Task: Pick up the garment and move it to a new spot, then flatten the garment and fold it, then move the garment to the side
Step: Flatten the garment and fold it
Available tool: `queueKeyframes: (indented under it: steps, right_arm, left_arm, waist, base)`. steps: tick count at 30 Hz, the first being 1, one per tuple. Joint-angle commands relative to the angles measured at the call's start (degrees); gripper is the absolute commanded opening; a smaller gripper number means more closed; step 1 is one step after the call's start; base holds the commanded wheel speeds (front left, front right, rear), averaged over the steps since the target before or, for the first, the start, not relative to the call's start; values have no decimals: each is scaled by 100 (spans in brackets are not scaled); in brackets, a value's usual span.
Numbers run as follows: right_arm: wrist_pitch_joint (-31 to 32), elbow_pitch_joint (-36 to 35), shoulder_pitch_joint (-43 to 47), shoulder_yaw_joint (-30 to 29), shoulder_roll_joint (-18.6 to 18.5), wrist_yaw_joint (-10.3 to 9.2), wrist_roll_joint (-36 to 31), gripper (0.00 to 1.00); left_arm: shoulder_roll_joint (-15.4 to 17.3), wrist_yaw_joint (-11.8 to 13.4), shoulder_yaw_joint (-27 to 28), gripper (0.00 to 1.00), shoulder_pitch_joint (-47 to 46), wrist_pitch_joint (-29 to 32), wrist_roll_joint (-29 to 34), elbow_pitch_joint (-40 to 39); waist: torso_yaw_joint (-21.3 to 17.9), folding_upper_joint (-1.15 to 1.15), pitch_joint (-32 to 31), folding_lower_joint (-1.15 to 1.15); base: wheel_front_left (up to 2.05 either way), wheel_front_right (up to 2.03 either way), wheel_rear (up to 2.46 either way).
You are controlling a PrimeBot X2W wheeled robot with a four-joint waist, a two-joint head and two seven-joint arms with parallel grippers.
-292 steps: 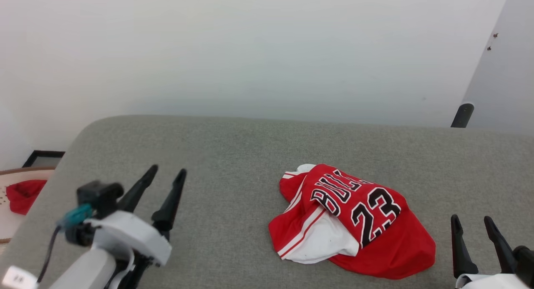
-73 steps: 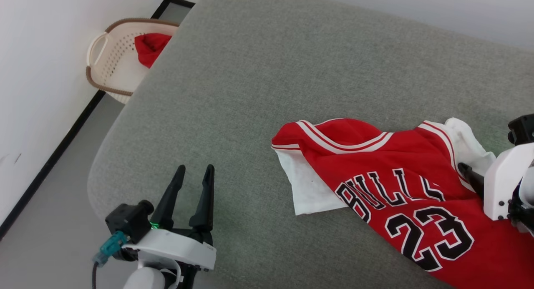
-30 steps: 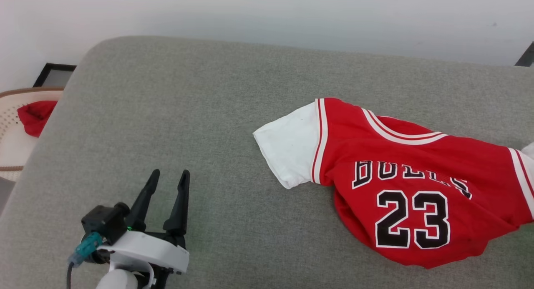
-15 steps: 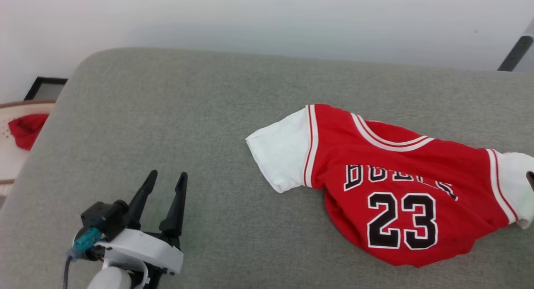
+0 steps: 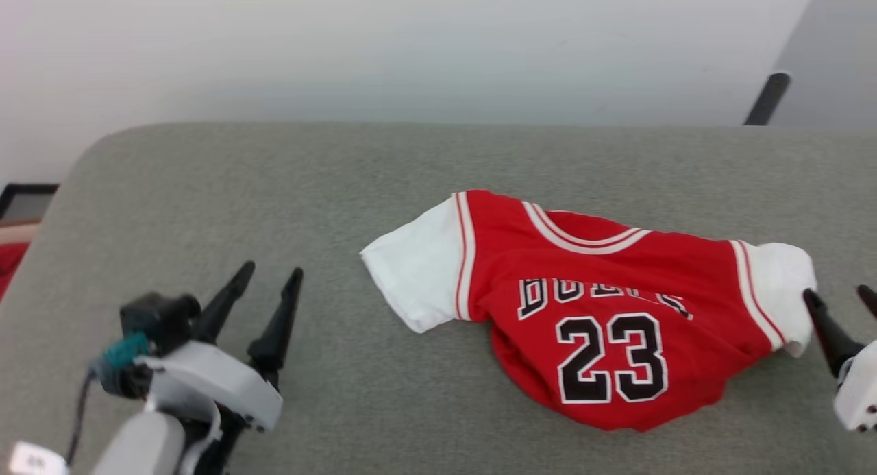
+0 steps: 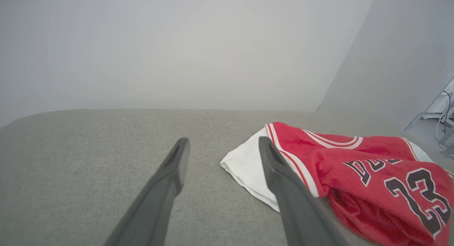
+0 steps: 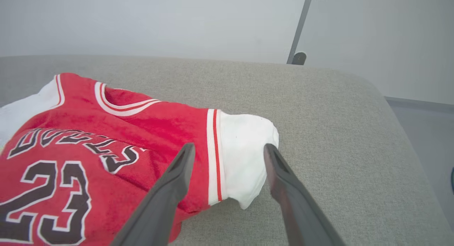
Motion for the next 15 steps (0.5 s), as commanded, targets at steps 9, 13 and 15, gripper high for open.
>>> queueKeyframes:
  steps: [9, 13, 15]
  right_arm:
    - [-774, -714, 314, 120, 513, -5, -383, 100]
    - [-916, -765, 126, 166, 606, -5, -408, 100]
    - [-943, -772, 76, 193, 630, -5, -407, 100]
  left_arm:
    - [582, -21, -226, 100, -960, 1241, -670, 58]
    - [762, -21, -525, 100, -1560, 1998, -1078, 381]
    - [829, -21, -628, 100, -1863, 2344, -1251, 593]
  waist:
    - [-555, 0, 145, 0]
    - [-716, 0, 367, 0]
    - [-793, 0, 497, 0]
  base:
    - [0, 0, 0]
    - [0, 0, 0]
    - [0, 0, 0]
